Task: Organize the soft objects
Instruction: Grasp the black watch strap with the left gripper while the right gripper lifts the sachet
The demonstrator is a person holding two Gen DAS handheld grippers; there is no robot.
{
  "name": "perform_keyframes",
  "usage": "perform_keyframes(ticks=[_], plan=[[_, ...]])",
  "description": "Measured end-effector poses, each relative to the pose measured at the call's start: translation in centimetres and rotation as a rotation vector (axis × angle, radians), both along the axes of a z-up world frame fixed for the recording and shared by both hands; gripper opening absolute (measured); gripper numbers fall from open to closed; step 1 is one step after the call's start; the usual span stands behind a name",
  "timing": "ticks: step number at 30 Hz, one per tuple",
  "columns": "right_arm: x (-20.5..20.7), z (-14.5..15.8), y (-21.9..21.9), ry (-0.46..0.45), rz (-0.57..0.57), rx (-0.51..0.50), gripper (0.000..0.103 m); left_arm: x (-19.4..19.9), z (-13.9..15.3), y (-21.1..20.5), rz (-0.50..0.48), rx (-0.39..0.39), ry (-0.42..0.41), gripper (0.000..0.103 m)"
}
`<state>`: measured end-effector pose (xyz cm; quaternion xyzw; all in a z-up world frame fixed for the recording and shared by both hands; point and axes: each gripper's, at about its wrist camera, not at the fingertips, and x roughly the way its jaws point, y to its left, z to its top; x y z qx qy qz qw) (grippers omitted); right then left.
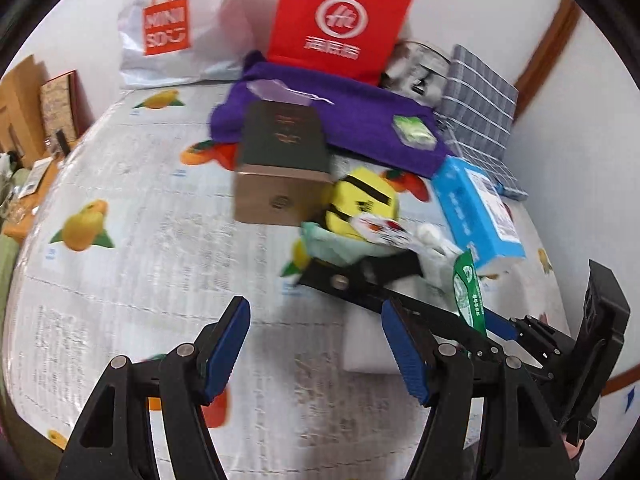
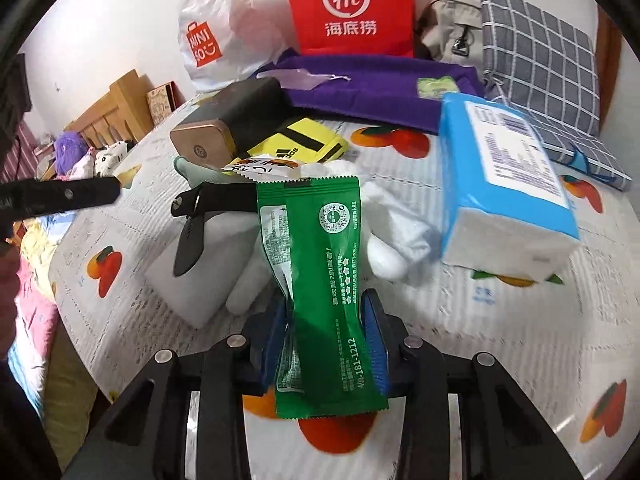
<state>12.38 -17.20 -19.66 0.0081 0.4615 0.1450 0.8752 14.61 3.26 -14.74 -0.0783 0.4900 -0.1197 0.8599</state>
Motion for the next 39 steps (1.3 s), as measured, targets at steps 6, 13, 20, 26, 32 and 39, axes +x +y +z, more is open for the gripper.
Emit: perform_keyframes(ticks=[6,13,20,26,32,39], plan=[[-1.8,0.9,-1.4,-0.023,-0.013,0.001,0.037,0.0,-0.6,-2.6,-0.027,-0.087,0.049,0.066],[-3.1,1.4,-4.2,-0.043,-0.055,0.003,0.037,0.1,-1.3,-5.0,-0.037,-0.175,0.116,0.065],[-3.5,0.7,-6.0,-0.041,-0.086,0.02,0.038,0.5,-2.1,-8.0,-0.001,-0.04,0.151,0.065],[-3.6,0.0,-6.7,-0.026,-0.094,0.049,0.038,1.3,-2.4,-8.3,0.083,0.029,0.165,0.064],[-4.0,-0.2,-6.5,-0.026,-0.091,0.053,0.038,0.5,-2.3,-6.5,0.11,0.065,0.164,0.036],[-4.5,0.2,-6.5,-0.041,-0.097,0.045,0.038,-1.1,-2.6,-2.3,0.144,0.085,0.174,0.027]])
